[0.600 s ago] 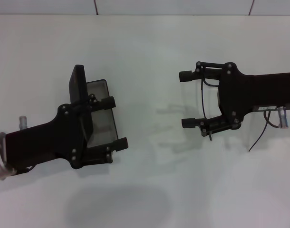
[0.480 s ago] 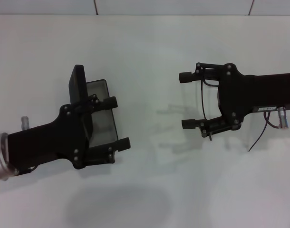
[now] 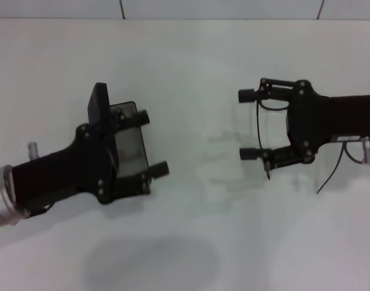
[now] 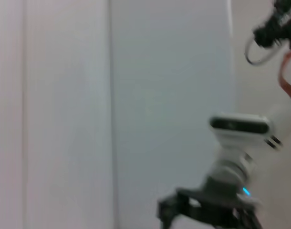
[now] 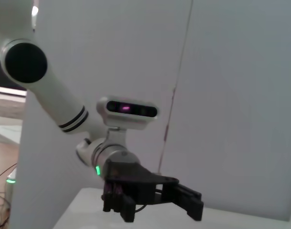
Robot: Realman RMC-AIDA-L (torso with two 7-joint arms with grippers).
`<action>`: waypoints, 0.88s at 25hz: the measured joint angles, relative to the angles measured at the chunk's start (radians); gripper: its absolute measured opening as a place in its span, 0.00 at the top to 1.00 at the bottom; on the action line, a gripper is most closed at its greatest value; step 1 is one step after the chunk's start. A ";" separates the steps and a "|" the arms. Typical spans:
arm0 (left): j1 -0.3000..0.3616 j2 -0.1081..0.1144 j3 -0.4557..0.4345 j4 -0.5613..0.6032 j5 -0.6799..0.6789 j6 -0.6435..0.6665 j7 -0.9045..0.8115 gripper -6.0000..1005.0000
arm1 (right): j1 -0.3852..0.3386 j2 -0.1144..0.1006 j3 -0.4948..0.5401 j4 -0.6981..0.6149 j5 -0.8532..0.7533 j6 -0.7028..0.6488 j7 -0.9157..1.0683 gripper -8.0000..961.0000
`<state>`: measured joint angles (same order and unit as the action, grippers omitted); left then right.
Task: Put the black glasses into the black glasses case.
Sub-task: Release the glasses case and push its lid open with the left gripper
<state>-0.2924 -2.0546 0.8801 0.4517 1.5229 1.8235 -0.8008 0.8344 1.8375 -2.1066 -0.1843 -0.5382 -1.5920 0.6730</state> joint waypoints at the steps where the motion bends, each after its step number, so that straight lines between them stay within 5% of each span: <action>1: 0.000 -0.003 -0.002 -0.016 -0.032 -0.002 0.004 0.12 | -0.004 0.000 0.013 0.001 -0.002 0.000 0.000 0.08; 6: -0.001 -0.017 -0.060 0.049 -0.156 -0.096 -0.236 0.12 | -0.045 0.000 0.087 0.001 -0.004 0.003 0.004 0.08; 10: -0.010 0.026 -0.075 0.214 -0.089 -0.249 -0.659 0.12 | -0.079 -0.004 0.132 -0.007 -0.004 0.006 0.004 0.08; 14: -0.026 0.075 -0.075 0.449 0.154 -0.270 -1.059 0.12 | -0.097 -0.010 0.145 -0.010 -0.005 0.003 0.002 0.08; 16: -0.030 0.080 -0.072 0.508 0.226 -0.267 -1.155 0.12 | -0.103 -0.010 0.145 -0.010 -0.005 0.003 0.002 0.08; 17: -0.033 0.069 -0.068 0.667 0.378 -0.262 -1.353 0.12 | -0.106 -0.009 0.146 -0.010 -0.005 0.005 0.000 0.08; 22: -0.033 -0.009 -0.040 0.862 0.592 -0.261 -1.502 0.13 | -0.111 -0.003 0.147 -0.011 -0.005 0.007 -0.004 0.08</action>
<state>-0.3250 -2.0639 0.8406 1.3140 2.1149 1.5629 -2.3024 0.7233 1.8345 -1.9595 -0.1949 -0.5431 -1.5845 0.6687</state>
